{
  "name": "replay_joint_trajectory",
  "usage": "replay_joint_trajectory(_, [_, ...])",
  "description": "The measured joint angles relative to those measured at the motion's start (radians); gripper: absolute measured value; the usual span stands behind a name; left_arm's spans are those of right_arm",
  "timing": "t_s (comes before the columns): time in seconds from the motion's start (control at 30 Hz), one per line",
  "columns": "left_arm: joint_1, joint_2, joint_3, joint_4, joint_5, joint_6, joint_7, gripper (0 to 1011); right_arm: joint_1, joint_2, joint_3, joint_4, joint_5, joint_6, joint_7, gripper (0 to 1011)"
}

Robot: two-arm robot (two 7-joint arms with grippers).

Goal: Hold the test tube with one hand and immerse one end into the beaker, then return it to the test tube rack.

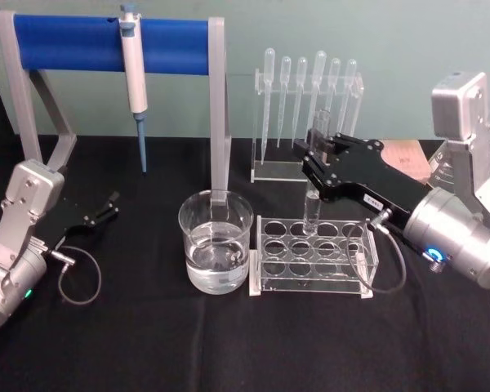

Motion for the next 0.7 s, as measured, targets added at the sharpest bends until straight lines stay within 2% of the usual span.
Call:
replay_joint_trajectory(0.1, [0.000, 0.000, 0.000, 0.000, 0.000, 0.000, 0.000, 1000, 0.010, -0.004, -0.005, 0.001, 0.000, 0.003, 0.002, 224])
replay_joint_trajectory(0.3, [0.000, 0.000, 0.000, 0.000, 0.000, 0.000, 0.000, 1000, 0.101, -0.058, -0.071, 0.035, -0.005, 0.018, 0.025, 224])
replay_joint_trajectory(0.43, [0.000, 0.000, 0.000, 0.000, 0.000, 0.000, 0.000, 1000, 0.140, -0.087, -0.102, 0.060, -0.009, 0.018, 0.034, 224])
replay_joint_trajectory(0.53, [0.000, 0.000, 0.000, 0.000, 0.000, 0.000, 0.000, 1000, 0.180, -0.124, -0.136, 0.101, -0.015, 0.007, 0.042, 224])
replay_joint_trajectory(0.7, [0.000, 0.000, 0.000, 0.000, 0.000, 0.000, 0.000, 1000, 0.208, -0.162, -0.166, 0.164, -0.022, -0.020, 0.048, 224])
